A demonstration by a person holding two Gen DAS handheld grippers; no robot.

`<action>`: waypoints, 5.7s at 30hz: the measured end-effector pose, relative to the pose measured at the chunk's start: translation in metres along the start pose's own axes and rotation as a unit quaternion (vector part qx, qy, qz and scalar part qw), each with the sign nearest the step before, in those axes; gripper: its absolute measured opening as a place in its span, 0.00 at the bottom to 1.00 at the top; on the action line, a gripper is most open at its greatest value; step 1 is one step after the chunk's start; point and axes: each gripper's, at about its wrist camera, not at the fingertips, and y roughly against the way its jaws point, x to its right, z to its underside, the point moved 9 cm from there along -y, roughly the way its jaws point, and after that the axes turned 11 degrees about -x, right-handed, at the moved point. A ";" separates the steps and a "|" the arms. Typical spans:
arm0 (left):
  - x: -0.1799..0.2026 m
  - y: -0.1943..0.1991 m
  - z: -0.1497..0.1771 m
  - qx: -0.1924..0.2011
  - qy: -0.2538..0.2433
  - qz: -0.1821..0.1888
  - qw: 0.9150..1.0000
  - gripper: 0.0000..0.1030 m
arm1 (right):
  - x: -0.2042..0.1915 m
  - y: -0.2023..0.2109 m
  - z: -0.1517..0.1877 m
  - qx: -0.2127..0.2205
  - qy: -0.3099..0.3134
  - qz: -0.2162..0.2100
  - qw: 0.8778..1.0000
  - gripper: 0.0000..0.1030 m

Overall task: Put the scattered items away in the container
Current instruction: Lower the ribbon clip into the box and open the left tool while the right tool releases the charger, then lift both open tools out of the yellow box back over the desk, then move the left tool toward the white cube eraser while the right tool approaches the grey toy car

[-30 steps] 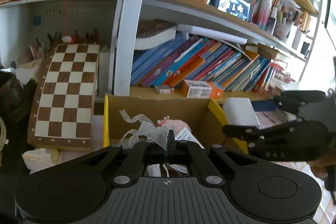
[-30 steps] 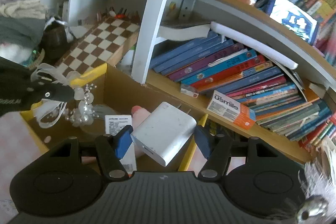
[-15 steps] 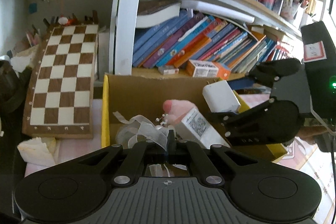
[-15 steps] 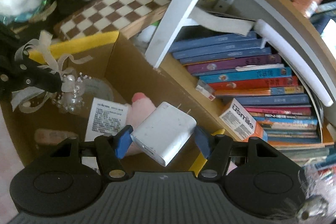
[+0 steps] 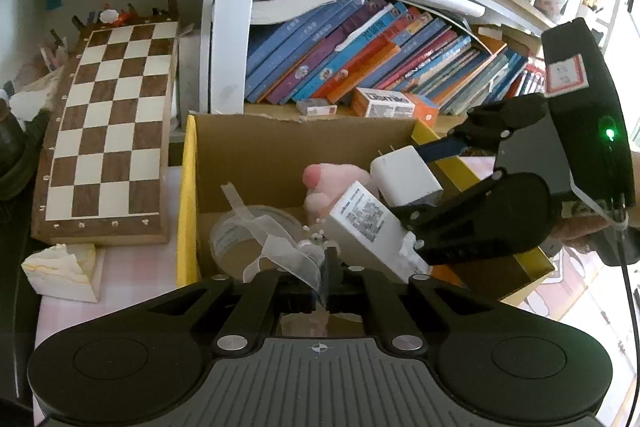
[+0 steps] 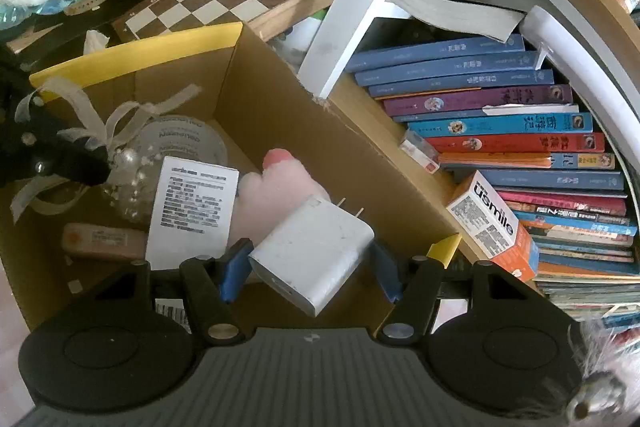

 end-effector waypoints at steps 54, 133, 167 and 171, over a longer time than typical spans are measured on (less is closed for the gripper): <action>0.036 0.067 0.023 0.047 -0.031 -0.021 0.998 0.74 | 0.005 0.112 0.056 0.064 -0.179 0.023 0.981 0.69; 0.145 0.049 0.090 -0.031 -0.077 -0.020 0.996 0.87 | -0.017 0.145 0.235 0.007 -0.361 0.045 0.931 0.96; 0.238 0.013 0.096 -0.057 -0.033 -0.081 0.995 0.91 | 0.046 0.132 0.319 0.004 -0.332 -0.020 0.943 0.97; 0.249 0.009 0.098 -0.062 -0.037 -0.081 0.994 0.91 | 0.052 0.131 0.331 0.001 -0.336 -0.023 0.941 0.97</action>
